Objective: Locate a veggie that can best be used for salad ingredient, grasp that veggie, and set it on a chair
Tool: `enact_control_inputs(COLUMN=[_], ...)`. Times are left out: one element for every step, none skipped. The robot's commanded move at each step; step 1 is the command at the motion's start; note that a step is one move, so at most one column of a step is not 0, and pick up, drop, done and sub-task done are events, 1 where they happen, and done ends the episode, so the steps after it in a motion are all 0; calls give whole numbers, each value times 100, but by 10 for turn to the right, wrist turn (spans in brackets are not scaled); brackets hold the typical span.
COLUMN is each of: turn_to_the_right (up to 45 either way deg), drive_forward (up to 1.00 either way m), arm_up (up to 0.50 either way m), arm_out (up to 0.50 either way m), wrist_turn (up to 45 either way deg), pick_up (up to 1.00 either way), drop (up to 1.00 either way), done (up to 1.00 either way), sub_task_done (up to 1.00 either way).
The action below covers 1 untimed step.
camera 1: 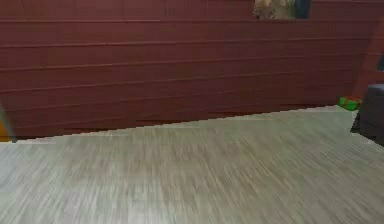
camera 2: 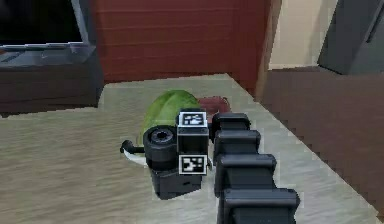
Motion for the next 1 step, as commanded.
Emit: enact_control_inputs(turn_to_the_right=[-450], drive_forward=[0], arm_up=[0], arm_out=[0], wrist_turn=[0], pick_up=[0], drop=[0], done=[0], sub_task_done=[0])
